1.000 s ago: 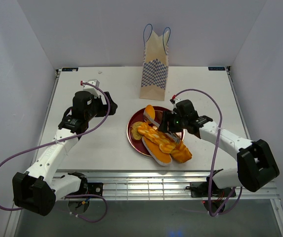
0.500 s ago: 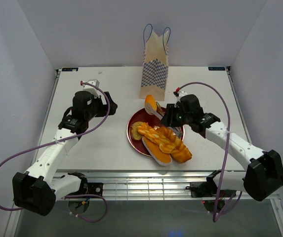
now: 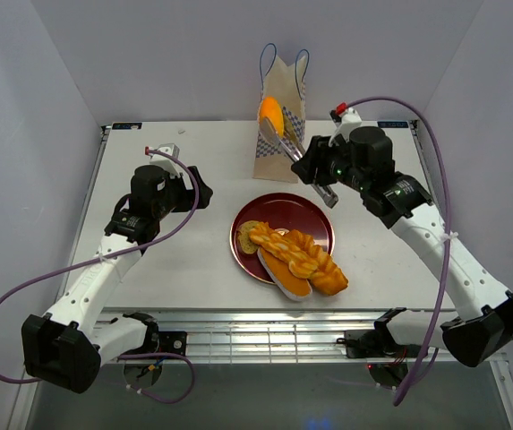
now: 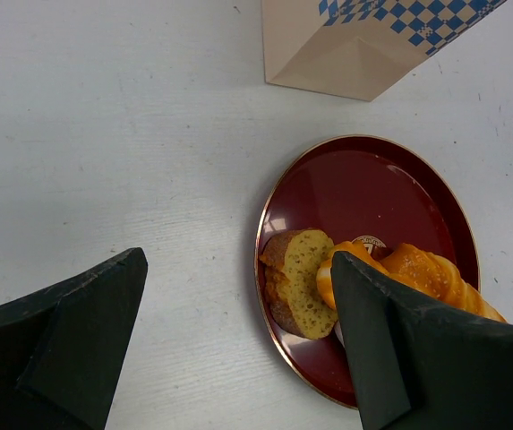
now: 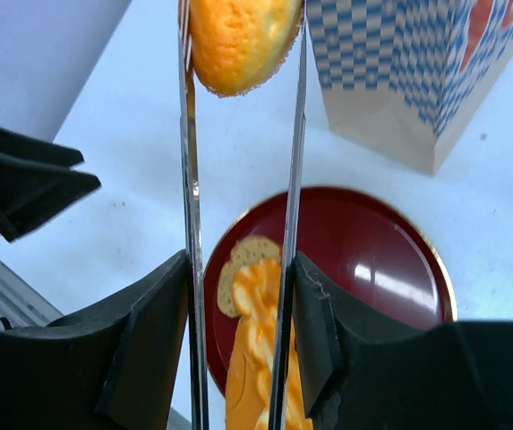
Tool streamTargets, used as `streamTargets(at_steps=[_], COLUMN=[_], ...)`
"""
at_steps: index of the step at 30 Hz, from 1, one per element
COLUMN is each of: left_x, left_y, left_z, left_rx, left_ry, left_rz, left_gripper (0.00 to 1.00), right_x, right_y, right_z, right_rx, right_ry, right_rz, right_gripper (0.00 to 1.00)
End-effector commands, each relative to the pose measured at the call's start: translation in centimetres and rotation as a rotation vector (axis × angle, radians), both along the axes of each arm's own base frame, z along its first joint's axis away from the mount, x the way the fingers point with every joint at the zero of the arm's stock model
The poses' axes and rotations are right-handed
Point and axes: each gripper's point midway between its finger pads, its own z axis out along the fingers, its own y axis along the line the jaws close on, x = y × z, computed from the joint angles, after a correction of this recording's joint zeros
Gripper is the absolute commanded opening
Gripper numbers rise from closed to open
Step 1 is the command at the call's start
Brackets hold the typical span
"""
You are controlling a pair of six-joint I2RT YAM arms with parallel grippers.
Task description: Place the fake bread into the paper bag
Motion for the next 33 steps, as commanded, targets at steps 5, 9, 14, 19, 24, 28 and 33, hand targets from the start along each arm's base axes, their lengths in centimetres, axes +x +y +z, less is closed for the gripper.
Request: streamTargets(at_steps=[5,9,14,19,24,28,33], left_x=[0.0,0.0,0.0,0.0,0.1,0.2,0.2], left_y=[-0.1,0.0,-0.2,-0.4,-0.7,-0.6,-0.8], left_z=[2.8,2.8,2.8,2.5,2.3,2.1,1.8], left_rx=[-0.024,-0.023,-0.028,-0.032,-0.034,-0.033,-0.033], left_ry=[-0.067,-0.071,-0.068,-0.058,-0.047,-0.042,-0.032], left_rz=[-0.003,-0.001,-0.008,-0.017,-0.026,-0.025,-0.030], left_gripper=[0.95,0.95,0.95,0.95,0.95,0.95,0.95], right_x=[3.6,5.8,9.0,11.3,13.4,14.8,15.6], right_y=[0.6,0.3,-0.1,-0.8,-0.6,-0.8,-0.7], right_z=[8.3,10.9,11.1,10.0,8.3,7.2,6.9], right_rx=[-0.011,-0.026,-0.052,-0.086,-0.086,-0.097,-0.099], right_ry=[-0.208,-0.267,-0.271,-0.243,-0.205,-0.177,-0.172], right_rz=[-0.017,-0.037,-0.065,-0.091,-0.071,-0.074,-0.073], right_gripper=[0.52,0.53,0.53,0.54,0.54,0.56,0.60])
